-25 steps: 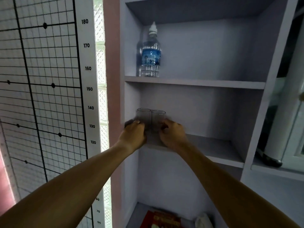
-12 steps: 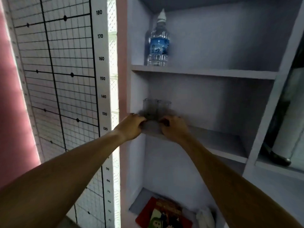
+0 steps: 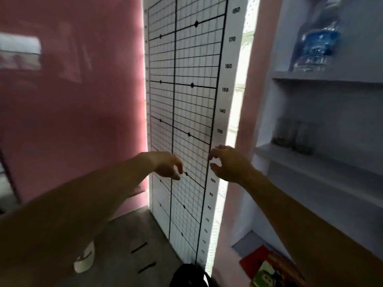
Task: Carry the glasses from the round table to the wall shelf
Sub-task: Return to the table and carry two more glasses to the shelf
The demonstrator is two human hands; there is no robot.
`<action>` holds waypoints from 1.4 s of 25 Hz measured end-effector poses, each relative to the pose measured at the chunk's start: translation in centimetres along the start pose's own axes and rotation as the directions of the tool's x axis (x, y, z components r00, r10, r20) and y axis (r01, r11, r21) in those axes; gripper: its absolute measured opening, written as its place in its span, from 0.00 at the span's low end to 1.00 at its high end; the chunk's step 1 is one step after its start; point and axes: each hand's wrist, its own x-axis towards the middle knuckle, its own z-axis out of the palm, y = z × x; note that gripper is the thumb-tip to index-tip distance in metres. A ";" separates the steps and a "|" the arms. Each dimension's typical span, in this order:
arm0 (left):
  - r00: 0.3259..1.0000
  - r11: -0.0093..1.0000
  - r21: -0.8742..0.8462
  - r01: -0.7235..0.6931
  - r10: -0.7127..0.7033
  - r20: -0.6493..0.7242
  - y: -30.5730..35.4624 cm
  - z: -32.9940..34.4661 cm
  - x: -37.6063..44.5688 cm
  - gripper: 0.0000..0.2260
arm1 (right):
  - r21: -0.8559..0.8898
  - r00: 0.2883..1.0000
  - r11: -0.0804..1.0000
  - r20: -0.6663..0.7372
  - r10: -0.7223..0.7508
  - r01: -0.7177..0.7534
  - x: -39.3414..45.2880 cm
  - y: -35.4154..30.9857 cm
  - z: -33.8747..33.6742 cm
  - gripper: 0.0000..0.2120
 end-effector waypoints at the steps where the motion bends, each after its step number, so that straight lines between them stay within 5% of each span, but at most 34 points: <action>1: 0.997 0.997 -0.022 0.079 -0.078 0.025 -2.5 0.6 -2.1 0.15 | 0.029 0.994 1.000 0.112 -0.012 0.009 0.9 -2.2 1.3 0.14; 4: 0.967 0.958 -0.134 0.253 -0.248 0.056 -9.5 1.5 -8.4 0.15 | 0.063 0.948 0.997 0.312 -0.058 0.040 4.0 -8.9 4.5 0.17; 13: 0.807 0.763 -0.266 0.589 -0.575 0.135 -28.8 5.5 -30.0 0.16 | 0.214 0.828 0.949 0.469 -0.308 0.232 10.2 -35.5 11.0 0.15; 19: 0.733 0.679 -0.308 0.667 -0.672 0.105 -39.8 8.6 -44.2 0.14 | 0.283 0.731 0.885 0.500 -0.465 0.370 12.3 -54.4 15.3 0.18; 25: 0.588 0.498 -0.394 0.772 -0.795 0.148 -47.0 11.2 -56.4 0.05 | 0.357 0.609 0.790 0.505 -0.612 0.498 13.3 -68.8 18.6 0.16; 35: 0.314 0.241 -0.363 0.900 -0.936 0.157 -60.1 15.0 -69.5 0.14 | 0.514 0.429 0.621 0.451 -0.783 0.592 18.3 -89.3 25.1 0.16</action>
